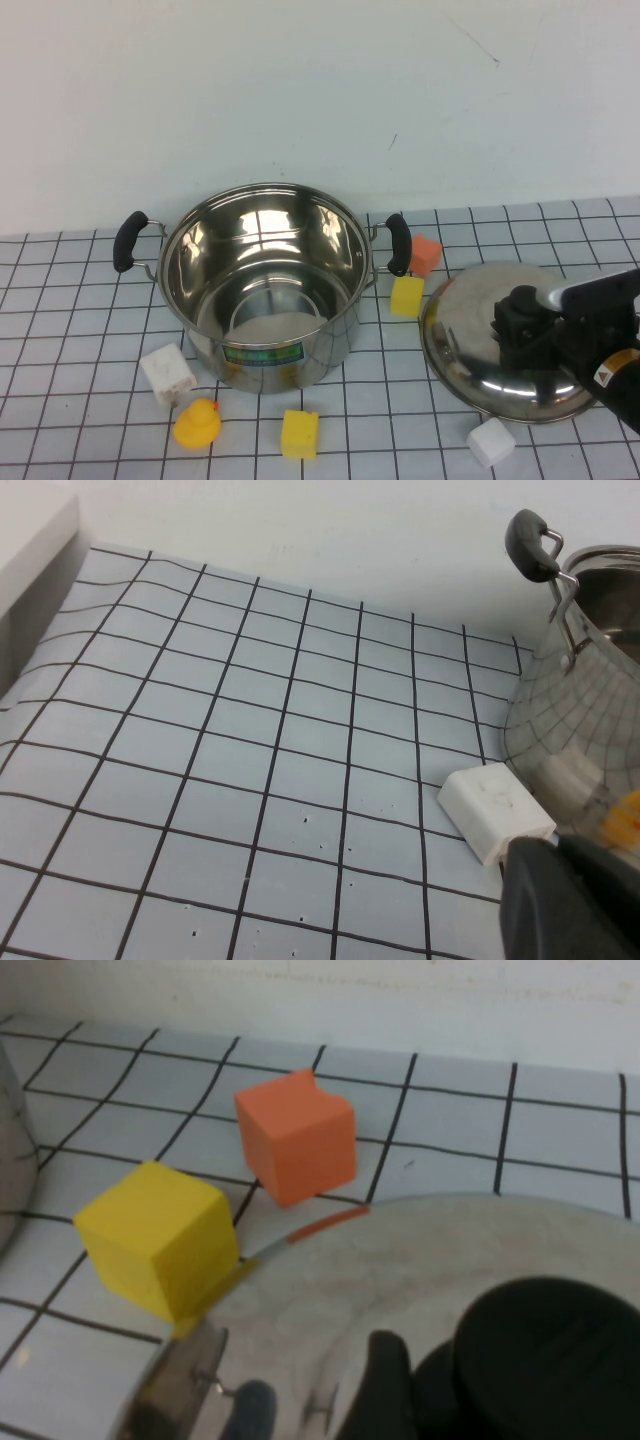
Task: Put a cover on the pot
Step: Pick up the pot lid
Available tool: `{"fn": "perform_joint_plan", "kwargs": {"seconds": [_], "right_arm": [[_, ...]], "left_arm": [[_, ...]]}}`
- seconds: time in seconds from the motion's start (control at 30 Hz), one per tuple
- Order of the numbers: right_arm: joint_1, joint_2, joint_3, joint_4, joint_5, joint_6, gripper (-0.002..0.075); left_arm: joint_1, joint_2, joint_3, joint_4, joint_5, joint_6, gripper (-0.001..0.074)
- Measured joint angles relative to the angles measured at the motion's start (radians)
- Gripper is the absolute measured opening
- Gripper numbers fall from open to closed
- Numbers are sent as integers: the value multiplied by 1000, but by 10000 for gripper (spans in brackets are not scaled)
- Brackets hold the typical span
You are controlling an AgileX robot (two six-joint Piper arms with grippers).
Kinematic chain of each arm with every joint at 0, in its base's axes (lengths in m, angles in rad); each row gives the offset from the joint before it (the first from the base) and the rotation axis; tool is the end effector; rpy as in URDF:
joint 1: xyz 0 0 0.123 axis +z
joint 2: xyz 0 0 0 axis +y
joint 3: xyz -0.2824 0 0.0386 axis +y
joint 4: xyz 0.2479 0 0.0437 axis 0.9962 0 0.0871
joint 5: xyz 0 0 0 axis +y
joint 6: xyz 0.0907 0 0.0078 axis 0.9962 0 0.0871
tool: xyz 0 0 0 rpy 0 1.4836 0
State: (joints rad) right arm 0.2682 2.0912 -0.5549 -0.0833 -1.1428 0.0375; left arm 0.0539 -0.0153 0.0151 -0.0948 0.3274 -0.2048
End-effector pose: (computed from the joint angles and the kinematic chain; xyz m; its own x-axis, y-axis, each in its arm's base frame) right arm 0.2996 0.0895 0.0750 -0.2929 -0.0775 -0.9530 -0.3330 0.9426 0.0256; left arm 0.0534 0.0001 0.1794 -0.2188 -0.3024 -0.9277 -0.0918 0.9529 -0.2890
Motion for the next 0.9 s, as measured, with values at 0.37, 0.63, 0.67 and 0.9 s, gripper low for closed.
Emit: {"fn": "perform_joint_plan", "kwargs": {"seconds": [0.37, 0.63, 0.67, 0.9], "right_arm": [[0, 3, -24, -12, -12, -10, 349], [0, -319, 80, 73, 25, -143, 348], [0, -367, 92, 76, 25, -183, 348], [0, -759, 96, 66, 391, -189, 348]], "left_arm": [[0, 0, 0, 0, 0, 0, -3], [0, 0, 0, 0, 0, 0, -3], [0, 0, 0, 0, 0, 0, -3], [0, 0, 0, 0, 0, 0, -3]]}}
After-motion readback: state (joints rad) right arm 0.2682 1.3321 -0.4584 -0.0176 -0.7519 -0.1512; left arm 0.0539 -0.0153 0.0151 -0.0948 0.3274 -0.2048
